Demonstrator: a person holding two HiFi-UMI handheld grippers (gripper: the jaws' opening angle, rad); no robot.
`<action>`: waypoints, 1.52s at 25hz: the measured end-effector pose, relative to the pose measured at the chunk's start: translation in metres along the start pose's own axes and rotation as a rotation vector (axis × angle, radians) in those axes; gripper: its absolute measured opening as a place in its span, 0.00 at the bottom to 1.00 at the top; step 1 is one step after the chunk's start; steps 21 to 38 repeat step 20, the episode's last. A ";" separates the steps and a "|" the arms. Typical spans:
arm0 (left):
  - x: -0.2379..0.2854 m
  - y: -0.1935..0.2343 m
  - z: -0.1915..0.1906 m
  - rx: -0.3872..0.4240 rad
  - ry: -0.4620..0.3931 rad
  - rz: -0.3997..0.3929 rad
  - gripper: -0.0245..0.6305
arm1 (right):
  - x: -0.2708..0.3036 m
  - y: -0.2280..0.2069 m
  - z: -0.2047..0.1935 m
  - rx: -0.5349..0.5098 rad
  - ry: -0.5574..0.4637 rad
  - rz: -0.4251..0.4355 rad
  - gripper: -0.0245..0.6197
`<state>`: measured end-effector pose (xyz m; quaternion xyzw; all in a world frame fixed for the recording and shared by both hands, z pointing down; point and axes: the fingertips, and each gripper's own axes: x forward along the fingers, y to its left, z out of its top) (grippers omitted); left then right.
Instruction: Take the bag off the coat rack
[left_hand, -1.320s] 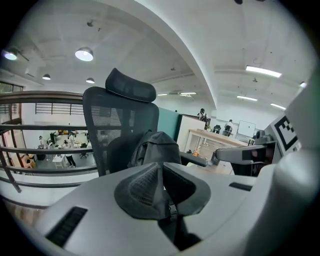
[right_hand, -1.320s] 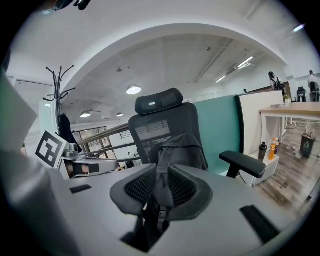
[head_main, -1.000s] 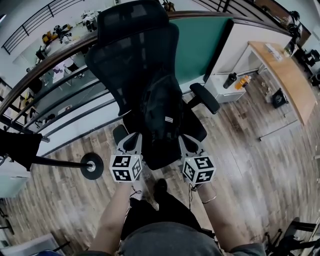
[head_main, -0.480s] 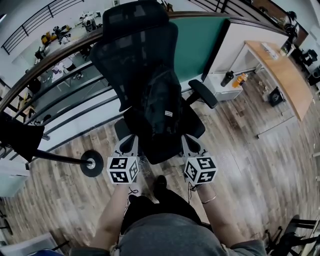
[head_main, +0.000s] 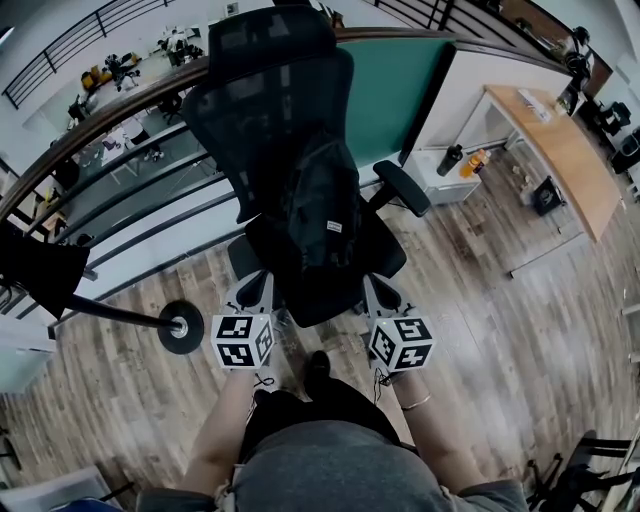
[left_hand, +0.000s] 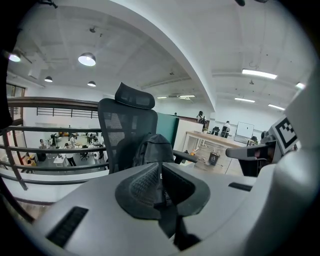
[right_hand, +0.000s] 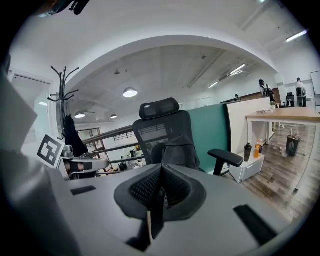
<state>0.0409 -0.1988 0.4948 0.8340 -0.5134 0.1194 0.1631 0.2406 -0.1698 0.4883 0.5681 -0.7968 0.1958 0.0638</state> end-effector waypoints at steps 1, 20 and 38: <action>0.000 -0.001 0.001 0.005 0.000 -0.003 0.09 | -0.001 0.000 -0.001 0.003 0.000 -0.002 0.04; 0.014 -0.011 0.004 0.032 0.024 0.001 0.10 | 0.011 -0.009 -0.008 0.000 0.018 0.039 0.04; 0.014 -0.011 0.004 0.032 0.024 0.001 0.10 | 0.011 -0.009 -0.008 0.000 0.018 0.039 0.04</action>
